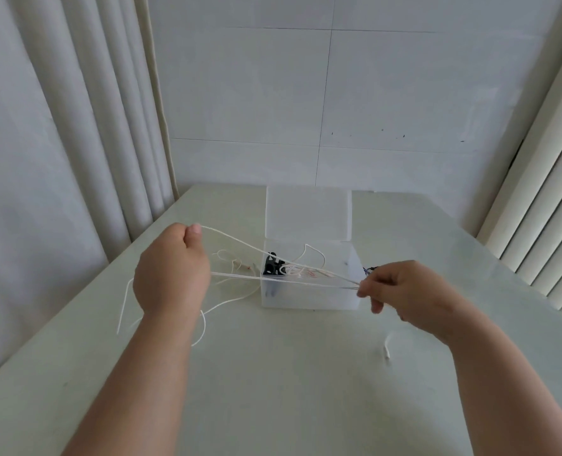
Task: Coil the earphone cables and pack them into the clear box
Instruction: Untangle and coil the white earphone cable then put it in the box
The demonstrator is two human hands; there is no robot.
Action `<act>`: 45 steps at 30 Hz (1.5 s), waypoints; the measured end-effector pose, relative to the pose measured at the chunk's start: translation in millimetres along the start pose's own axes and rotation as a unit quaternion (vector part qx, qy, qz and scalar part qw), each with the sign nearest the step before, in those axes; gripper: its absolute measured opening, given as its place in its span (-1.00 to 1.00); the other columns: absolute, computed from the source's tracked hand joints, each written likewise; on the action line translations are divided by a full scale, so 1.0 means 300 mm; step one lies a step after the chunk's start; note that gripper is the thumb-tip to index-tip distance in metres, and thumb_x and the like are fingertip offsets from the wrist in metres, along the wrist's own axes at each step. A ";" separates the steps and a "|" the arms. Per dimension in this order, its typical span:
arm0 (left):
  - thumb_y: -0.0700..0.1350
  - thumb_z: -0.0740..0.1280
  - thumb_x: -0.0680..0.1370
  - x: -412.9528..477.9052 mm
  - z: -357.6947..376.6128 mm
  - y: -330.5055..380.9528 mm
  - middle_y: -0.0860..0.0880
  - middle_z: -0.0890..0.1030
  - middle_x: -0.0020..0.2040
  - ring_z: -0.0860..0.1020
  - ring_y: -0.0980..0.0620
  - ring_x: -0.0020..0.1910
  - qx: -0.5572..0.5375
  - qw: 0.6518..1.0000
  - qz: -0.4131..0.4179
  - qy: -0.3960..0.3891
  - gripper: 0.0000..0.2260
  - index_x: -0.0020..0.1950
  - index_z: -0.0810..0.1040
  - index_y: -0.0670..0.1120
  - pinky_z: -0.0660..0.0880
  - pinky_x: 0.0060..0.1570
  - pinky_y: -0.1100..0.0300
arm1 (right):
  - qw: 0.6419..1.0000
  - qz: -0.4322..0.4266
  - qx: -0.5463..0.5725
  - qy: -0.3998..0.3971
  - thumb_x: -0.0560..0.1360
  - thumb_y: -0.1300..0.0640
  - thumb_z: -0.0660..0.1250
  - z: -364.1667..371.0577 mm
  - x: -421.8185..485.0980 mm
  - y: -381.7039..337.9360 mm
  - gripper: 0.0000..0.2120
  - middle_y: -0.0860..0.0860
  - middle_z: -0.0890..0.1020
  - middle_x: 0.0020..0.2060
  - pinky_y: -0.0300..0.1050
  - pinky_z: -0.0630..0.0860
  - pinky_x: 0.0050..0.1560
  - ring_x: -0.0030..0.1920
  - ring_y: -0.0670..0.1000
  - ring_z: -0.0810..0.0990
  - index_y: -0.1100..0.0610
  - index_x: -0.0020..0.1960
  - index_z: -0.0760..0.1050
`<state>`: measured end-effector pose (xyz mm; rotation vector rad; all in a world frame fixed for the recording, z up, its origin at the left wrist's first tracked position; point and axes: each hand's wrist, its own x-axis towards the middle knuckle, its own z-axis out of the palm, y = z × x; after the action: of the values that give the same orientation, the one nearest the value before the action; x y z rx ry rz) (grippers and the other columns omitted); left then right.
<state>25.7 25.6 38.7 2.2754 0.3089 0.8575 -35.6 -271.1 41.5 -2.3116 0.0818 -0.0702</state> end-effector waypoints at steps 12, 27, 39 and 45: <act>-0.10 0.25 0.31 -0.104 0.007 0.111 0.02 0.64 0.15 0.57 0.01 0.16 -0.079 0.954 0.263 -0.122 -0.64 0.05 0.68 -0.04 0.41 0.22 0.08 | 0.961 -0.159 0.070 0.214 0.58 0.08 0.27 0.082 -0.015 -0.086 -0.79 -0.09 0.44 -0.47 -0.35 0.30 -0.46 -0.47 -0.13 0.33 -0.06 -0.23 0.50; 0.10 0.24 0.52 -0.117 0.013 0.131 0.09 0.42 -0.53 0.37 0.10 -0.51 -0.355 0.872 0.161 -0.297 -0.76 -0.24 0.45 -0.03 0.32 -0.43 0.22 | 0.980 -0.123 0.061 0.144 0.54 0.00 0.32 0.078 -0.014 -0.072 -0.84 -0.14 0.53 -0.46 -0.37 0.32 -0.47 -0.49 -0.15 0.39 -0.11 -0.21 0.57; 0.14 0.15 0.60 -0.130 0.006 0.112 0.13 0.33 -0.44 0.31 0.10 -0.43 -0.118 0.844 0.201 -0.483 -0.75 -0.20 0.52 0.13 0.33 -0.35 0.17 | 0.964 -0.013 0.021 0.265 0.56 0.01 0.24 0.067 0.004 -0.052 -0.79 -0.09 0.59 -0.44 -0.06 0.46 -0.33 -0.35 0.03 0.54 -0.04 -0.24 0.51; -0.02 0.20 0.63 -0.123 0.016 0.098 0.17 0.44 -0.09 0.37 0.20 -0.07 0.046 0.860 0.291 -0.417 -0.78 -0.13 0.60 0.08 0.31 -0.07 0.26 | 0.975 -0.009 0.025 0.221 0.58 0.03 0.21 0.075 0.013 -0.043 -0.80 -0.06 0.60 -0.48 -0.10 0.40 -0.37 -0.39 0.01 0.52 -0.07 -0.20 0.49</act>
<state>0.4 -14.5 37.6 2.6164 -0.7769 0.0339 -29.4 -246.2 36.0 -2.2074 0.2800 -0.5893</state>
